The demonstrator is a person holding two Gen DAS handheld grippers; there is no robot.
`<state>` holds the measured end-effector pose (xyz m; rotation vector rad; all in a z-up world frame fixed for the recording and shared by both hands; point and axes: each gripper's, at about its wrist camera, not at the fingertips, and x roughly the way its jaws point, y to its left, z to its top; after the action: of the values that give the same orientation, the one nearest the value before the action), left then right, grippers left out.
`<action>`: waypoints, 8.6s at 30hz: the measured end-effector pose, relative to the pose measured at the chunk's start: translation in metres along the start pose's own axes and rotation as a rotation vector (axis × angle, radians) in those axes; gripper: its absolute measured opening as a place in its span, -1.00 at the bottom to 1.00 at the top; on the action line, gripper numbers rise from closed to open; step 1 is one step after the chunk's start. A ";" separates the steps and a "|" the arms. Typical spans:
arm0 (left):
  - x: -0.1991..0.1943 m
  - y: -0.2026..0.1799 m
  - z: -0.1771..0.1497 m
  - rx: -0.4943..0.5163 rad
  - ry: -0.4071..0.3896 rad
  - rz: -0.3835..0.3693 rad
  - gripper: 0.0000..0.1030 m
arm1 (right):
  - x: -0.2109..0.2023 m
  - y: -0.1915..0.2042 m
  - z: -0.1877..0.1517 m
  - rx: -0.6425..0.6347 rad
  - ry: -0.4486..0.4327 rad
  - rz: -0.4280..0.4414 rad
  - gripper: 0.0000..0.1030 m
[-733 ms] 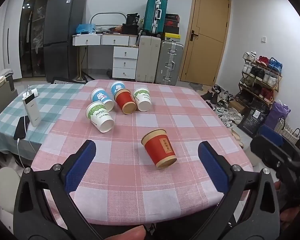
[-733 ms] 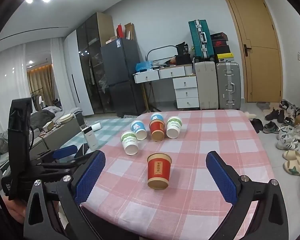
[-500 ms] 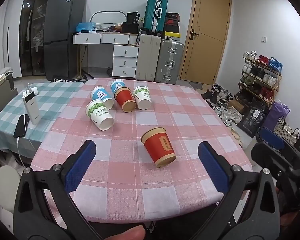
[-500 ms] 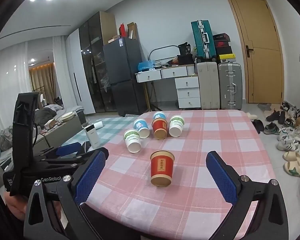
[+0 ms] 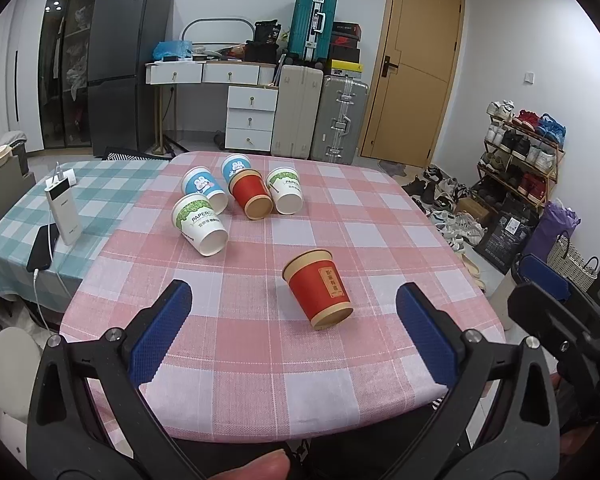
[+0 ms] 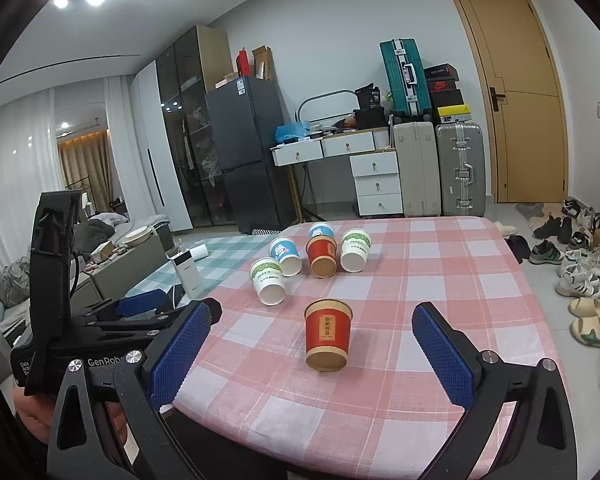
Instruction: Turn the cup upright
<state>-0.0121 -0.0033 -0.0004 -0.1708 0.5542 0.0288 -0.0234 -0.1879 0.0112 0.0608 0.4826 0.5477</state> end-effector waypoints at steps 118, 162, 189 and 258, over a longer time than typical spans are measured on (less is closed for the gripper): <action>0.165 0.003 0.091 -0.012 0.435 -0.188 0.20 | 0.130 -0.125 0.027 0.240 0.122 0.160 1.00; 0.180 0.077 -0.047 -0.153 0.594 -0.089 0.31 | 0.206 -0.064 0.011 0.024 0.434 0.310 1.00; 0.117 0.104 0.025 -0.050 0.322 -0.181 0.98 | 0.171 -0.016 0.004 0.173 0.470 0.148 1.00; 0.128 0.121 0.011 -0.047 0.227 -0.021 0.98 | 0.233 -0.085 0.042 0.266 0.511 0.234 0.24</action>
<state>0.0939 0.1151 -0.0767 -0.2276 0.7781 0.0017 0.2106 -0.1383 -0.0661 0.2369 1.0546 0.7290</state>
